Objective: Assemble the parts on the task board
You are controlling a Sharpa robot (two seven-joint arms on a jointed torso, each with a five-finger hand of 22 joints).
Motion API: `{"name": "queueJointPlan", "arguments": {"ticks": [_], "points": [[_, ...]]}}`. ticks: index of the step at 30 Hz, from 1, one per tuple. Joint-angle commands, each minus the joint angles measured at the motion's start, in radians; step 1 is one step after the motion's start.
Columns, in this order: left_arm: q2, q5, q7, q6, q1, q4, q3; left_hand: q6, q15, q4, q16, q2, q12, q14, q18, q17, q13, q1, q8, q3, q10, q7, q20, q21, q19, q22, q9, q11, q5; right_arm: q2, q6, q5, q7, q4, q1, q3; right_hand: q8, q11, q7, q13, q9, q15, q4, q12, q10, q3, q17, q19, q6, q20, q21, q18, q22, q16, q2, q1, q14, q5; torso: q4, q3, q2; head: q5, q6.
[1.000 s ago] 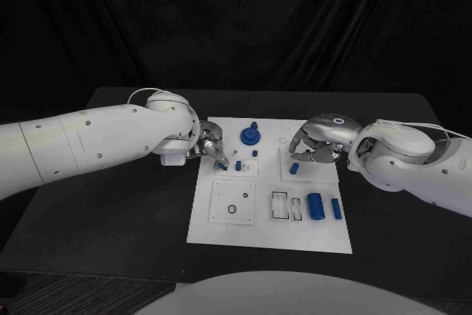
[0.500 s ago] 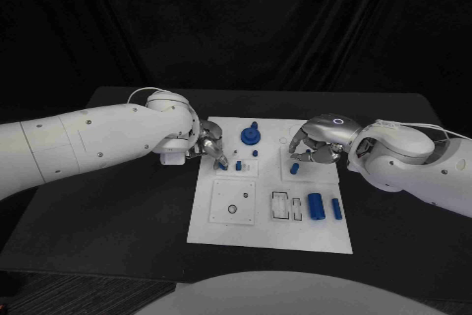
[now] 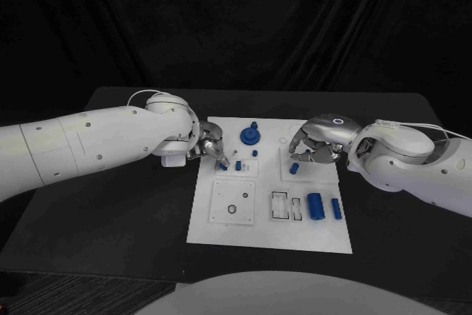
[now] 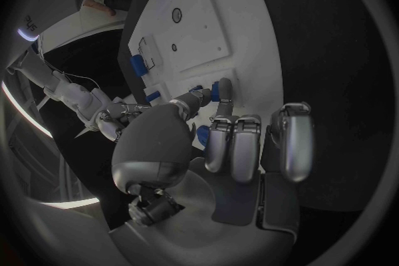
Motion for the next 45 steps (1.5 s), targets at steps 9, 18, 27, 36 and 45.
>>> {"name": "queueJointPlan", "arguments": {"ticks": [9,18,27,36,45], "points": [[-0.006,-0.003,0.013,-0.028,-0.007,0.021,-0.002,-0.005,-0.001,-0.008,0.003,0.014,-0.001,0.106,0.003,0.263,0.259,0.002,-0.007,0.018,0.102,0.000,0.003,-0.011,-0.009,0.198,-0.002,-0.003,-0.001,0.000,0.005,0.001,-0.019,0.001,-0.003,0.000,-0.004,-0.003,0.002,0.055,-0.002,0.002,-0.003,-0.005,-0.007,0.005,-0.001,-0.007,0.003,-0.001,-0.006,0.015,0.098,-0.006,0.000,0.013,0.006,0.007,-0.0001,0.0004,0.000,0.004,0.000],[-0.018,-0.003,0.011,-0.054,-0.007,0.038,-0.002,-0.007,0.000,-0.012,0.003,0.017,-0.006,0.106,0.004,0.263,0.254,0.005,-0.009,0.022,0.097,0.001,0.004,-0.014,-0.011,0.197,-0.003,-0.002,0.002,-0.002,0.007,0.001,-0.019,0.001,-0.004,0.000,-0.004,-0.003,0.002,0.055,-0.002,0.002,-0.003,-0.005,-0.007,0.005,-0.001,-0.007,0.003,-0.001,-0.006,0.015,0.098,-0.006,0.000,0.013,0.006,0.007,0.0014,-0.0001,0.000,0.004,0.000],[-0.034,-0.003,0.000,-0.095,-0.007,0.063,-0.002,-0.006,0.000,-0.014,0.003,0.020,-0.009,0.106,0.004,0.263,0.253,0.007,-0.010,0.025,0.095,0.002,0.004,-0.016,-0.012,0.197,-0.003,-0.001,0.010,-0.004,0.006,0.001,-0.020,0.002,-0.005,0.000,-0.005,-0.003,0.002,0.054,-0.003,0.002,-0.003,-0.005,-0.007,0.006,-0.002,-0.007,0.004,-0.001,-0.010,0.016,0.097,-0.008,0.000,0.013,0.006,0.007,0.0006,-0.0002,0.000,0.005,0.000],[-0.037,-0.003,-0.003,-0.110,-0.007,0.054,-0.002,-0.005,0.000,-0.014,0.003,0.021,-0.010,0.106,0.004,0.263,0.252,0.007,-0.010,0.026,0.094,0.002,0.005,-0.017,-0.013,0.196,-0.003,-0.001,0.013,-0.005,0.006,0.001,-0.021,0.003,-0.005,0.000,-0.005,-0.003,0.002,0.054,-0.003,0.002,-0.003,-0.005,-0.007,0.006,-0.002,-0.007,0.004,-0.001,-0.010,0.016,0.097,-0.008,0.000,0.013,0.006,0.007,0.0012,0.0000,0.001,0.002,0.000],[-0.037,-0.003,-0.005,-0.107,-0.008,0.053,-0.002,-0.001,0.001,-0.011,0.003,0.024,-0.009,0.106,0.005,0.263,0.252,0.004,-0.009,0.026,0.094,0.003,0.005,-0.017,-0.013,0.196,-0.002,0.000,0.018,-0.004,0.007,0.001,-0.022,0.004,-0.005,0.000,-0.005,-0.003,0.002,0.054,-0.003,0.002,-0.003,-0.005,-0.007,0.006,-0.002,-0.007,0.004,-0.001,-0.010,0.016,0.097,-0.008,0.000,0.013,0.006,0.007,0.0003,0.0003,0.000,0.005,0.000]]}}
